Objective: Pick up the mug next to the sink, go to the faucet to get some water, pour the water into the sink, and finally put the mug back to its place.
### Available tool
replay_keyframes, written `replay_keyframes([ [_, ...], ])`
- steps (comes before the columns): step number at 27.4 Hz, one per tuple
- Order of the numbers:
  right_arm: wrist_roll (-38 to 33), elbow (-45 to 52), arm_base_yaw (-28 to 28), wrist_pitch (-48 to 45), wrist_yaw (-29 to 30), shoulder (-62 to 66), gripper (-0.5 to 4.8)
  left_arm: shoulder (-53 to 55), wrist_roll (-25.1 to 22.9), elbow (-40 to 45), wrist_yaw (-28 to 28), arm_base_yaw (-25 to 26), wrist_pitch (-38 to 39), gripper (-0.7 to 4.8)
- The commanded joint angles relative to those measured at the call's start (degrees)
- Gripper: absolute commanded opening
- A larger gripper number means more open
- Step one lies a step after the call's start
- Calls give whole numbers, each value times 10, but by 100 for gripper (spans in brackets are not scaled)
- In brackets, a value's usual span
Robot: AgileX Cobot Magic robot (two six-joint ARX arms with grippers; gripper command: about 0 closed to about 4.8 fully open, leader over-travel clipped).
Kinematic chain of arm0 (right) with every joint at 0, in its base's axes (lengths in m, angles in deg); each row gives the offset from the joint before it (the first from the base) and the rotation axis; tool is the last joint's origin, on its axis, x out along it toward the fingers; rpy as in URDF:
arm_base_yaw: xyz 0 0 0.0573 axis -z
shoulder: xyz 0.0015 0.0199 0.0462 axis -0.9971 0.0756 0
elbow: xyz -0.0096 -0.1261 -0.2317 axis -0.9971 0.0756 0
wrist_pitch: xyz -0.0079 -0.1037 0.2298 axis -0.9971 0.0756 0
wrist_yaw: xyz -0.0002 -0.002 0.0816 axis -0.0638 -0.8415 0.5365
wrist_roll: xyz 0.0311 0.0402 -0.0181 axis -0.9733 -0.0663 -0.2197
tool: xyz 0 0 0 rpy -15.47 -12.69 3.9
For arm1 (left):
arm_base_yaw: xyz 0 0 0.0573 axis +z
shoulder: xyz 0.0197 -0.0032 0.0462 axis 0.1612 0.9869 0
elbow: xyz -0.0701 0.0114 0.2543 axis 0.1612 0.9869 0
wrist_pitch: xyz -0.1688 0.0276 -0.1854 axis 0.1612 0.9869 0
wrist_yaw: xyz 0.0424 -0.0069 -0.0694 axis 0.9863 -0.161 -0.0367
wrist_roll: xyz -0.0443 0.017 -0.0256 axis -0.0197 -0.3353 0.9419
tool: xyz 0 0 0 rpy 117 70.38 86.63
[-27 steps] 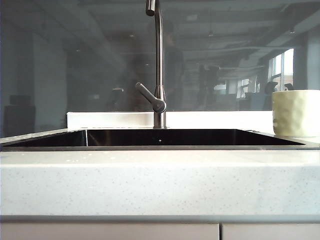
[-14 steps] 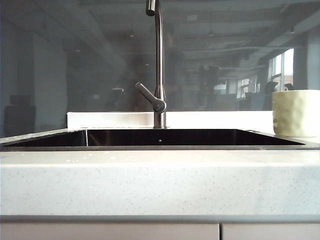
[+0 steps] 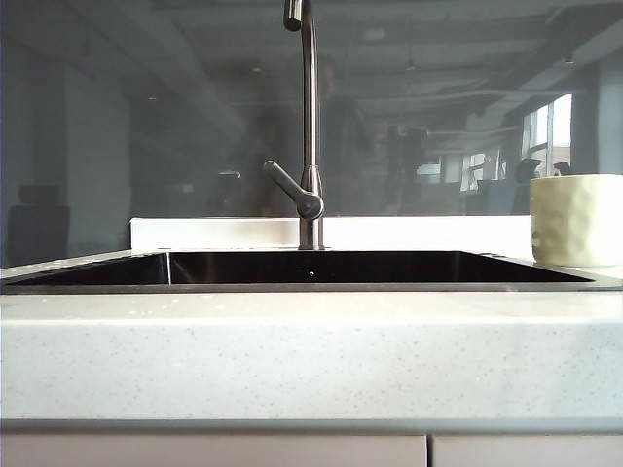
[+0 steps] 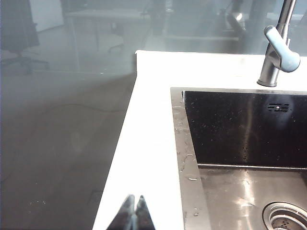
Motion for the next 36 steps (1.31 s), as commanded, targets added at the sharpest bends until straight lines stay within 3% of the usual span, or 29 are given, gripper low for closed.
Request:
replay_keyframes([
  [1, 0, -3, 0, -10, -1, 0, -8, 0, -2, -2, 0, 1, -7, -5],
  [13, 24, 5, 1, -21, -6, 0, -9, 0, -2, -2, 0, 1, -7, -5],
  [22, 34, 231, 19, -347, 1, -1, -8, 0, -2, -2, 0, 1, -7, -5],
  [29, 34, 295, 91, -346, 66, -42, -8, 0, -2, -2, 0, 1, -7, -5],
  [36, 35, 295, 104, -341, 66, -41, -8, 0, -2, -2, -2, 1, -7, -5],
])
